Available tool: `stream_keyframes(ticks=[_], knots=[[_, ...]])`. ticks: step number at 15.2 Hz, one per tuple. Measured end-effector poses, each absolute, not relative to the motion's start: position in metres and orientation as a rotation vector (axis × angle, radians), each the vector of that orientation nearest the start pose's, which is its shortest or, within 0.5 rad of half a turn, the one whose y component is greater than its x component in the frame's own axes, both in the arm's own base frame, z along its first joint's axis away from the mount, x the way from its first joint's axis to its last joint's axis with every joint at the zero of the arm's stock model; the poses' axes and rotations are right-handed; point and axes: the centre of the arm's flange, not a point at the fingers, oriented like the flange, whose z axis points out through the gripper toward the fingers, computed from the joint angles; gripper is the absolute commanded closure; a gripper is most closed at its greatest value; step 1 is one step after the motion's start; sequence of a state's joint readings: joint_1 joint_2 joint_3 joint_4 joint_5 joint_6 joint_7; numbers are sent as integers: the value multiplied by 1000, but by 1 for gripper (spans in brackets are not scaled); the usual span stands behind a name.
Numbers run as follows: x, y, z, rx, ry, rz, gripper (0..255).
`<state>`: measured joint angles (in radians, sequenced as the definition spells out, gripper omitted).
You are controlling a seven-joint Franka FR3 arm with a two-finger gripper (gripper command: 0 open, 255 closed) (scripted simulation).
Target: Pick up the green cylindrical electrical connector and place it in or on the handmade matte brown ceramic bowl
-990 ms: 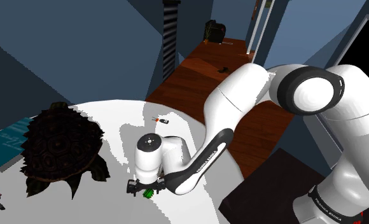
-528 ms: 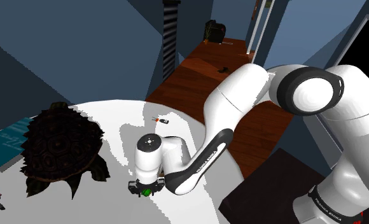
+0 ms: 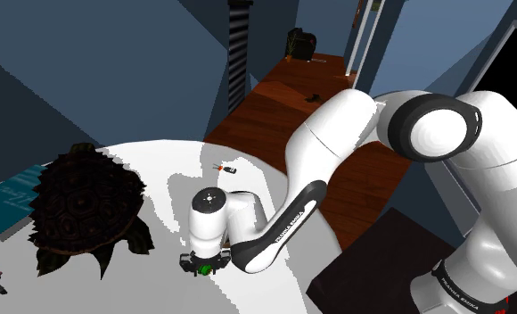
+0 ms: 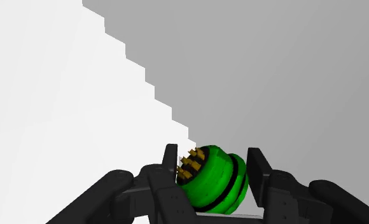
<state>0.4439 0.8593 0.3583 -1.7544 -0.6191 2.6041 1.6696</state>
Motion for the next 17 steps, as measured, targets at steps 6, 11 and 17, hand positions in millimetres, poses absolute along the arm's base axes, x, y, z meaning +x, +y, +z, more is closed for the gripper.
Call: stream_keyframes(ticks=[6, 11, 17], knots=[[457, 468, 135, -2993, 712, -139, 255], [457, 468, 163, -2993, 713, -139, 255], [457, 468, 194, -2993, 712, -139, 255]])
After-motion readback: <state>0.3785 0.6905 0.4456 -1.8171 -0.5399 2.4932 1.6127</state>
